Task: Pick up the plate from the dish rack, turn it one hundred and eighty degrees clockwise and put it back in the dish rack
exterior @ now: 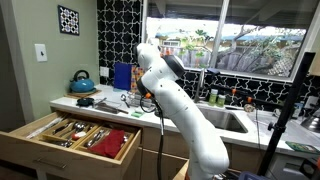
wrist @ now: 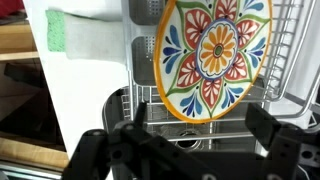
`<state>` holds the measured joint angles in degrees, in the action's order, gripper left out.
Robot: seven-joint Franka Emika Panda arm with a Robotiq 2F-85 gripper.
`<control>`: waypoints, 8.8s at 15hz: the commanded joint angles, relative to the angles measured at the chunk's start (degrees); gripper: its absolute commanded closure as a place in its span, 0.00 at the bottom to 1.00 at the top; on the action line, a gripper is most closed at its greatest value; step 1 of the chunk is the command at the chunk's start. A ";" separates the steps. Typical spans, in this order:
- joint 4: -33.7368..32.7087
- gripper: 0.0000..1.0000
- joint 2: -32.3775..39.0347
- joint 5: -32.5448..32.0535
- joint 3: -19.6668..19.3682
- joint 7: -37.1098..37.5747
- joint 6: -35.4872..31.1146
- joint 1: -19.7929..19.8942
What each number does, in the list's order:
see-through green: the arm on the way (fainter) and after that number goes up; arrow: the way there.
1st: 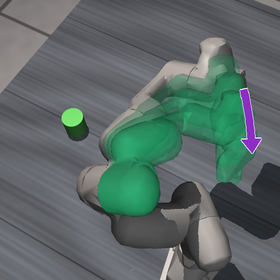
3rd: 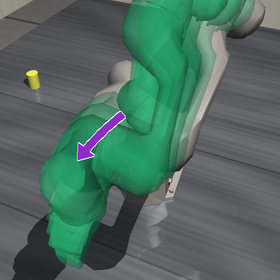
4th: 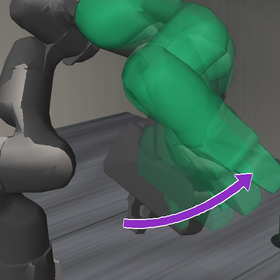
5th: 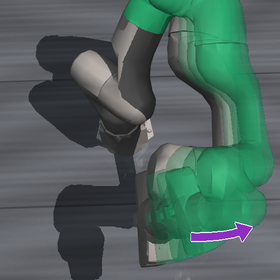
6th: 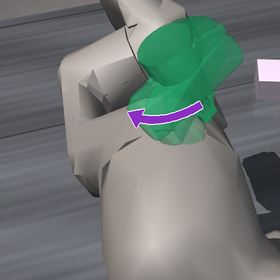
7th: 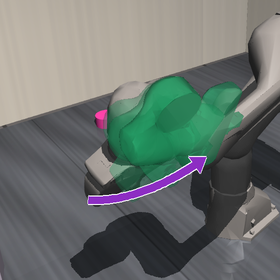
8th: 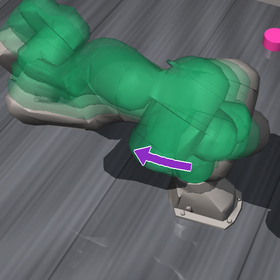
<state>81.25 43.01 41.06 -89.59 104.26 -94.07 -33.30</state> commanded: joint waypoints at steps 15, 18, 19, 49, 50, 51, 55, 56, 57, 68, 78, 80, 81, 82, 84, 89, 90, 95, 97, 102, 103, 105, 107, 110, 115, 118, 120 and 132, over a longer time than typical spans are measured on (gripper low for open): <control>31.96 0.00 -16.56 -16.85 3.78 -0.93 -41.27 -20.77; 33.31 0.00 -19.07 -17.56 4.71 1.35 -45.28 -21.10; 33.64 0.00 -19.65 -17.79 5.38 2.03 -46.55 -20.80; 28.46 0.20 -16.64 -3.96 10.19 0.33 -50.74 -12.01; 27.94 0.22 -16.77 -3.80 10.17 0.47 -50.46 -11.64; 27.52 0.21 -16.87 -3.67 9.99 0.57 -50.34 -11.51; 24.98 0.22 -16.56 -2.74 10.48 1.28 -48.79 -8.85; 24.36 0.24 -16.57 -2.49 10.66 1.51 -48.11 -8.09; 23.73 0.25 -16.36 -2.34 10.82 1.80 -47.44 -7.39; 18.77 0.70 -14.77 -2.28 14.96 4.17 -37.97 0.52; 14.00 0.95 -15.00 -2.37 15.46 5.51 -37.03 3.00; 12.66 0.95 -15.13 -2.41 14.76 7.13 -37.05 3.03; 11.65 0.95 -15.20 -2.38 14.47 8.58 -36.48 3.20; 10.60 0.95 -15.49 -2.29 14.10 10.63 -35.52 3.23; 8.09 0.94 -15.50 -2.51 13.51 15.40 -32.73 3.59; 1.44 0.95 -15.51 -0.74 14.23 28.86 -21.18 6.69; 0.63 0.95 -15.54 0.15 14.44 31.22 -20.08 7.27; 1.91 0.92 -14.90 -1.07 13.63 29.62 -21.19 5.79; 1.92 0.92 -14.60 -1.08 13.65 29.62 -21.19 5.77; -0.01 0.95 -13.13 3.00 13.46 41.38 -23.52 6.73; -0.46 0.96 -12.91 3.29 13.32 44.33 -23.11 6.77; -1.54 0.95 -12.07 3.92 13.36 50.03 -22.84 7.41; -2.43 0.95 -11.50 5.01 13.73 55.40 -23.22 8.19; 0.37 0.95 -5.62 18.23 4.86 51.76 -22.66 6.34; 7.10 0.95 3.23 35.34 -5.41 51.91 -21.85 3.86; 12.38 0.95 9.00 45.80 -10.22 51.58 -20.51 2.37; 11.64 0.95 8.68 45.96 -8.46 57.01 -20.99 2.64; 10.43 0.96 -4.61 33.82 3.95 52.82 -30.37 3.18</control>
<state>91.75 46.11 79.50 -90.86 155.21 -120.58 -29.43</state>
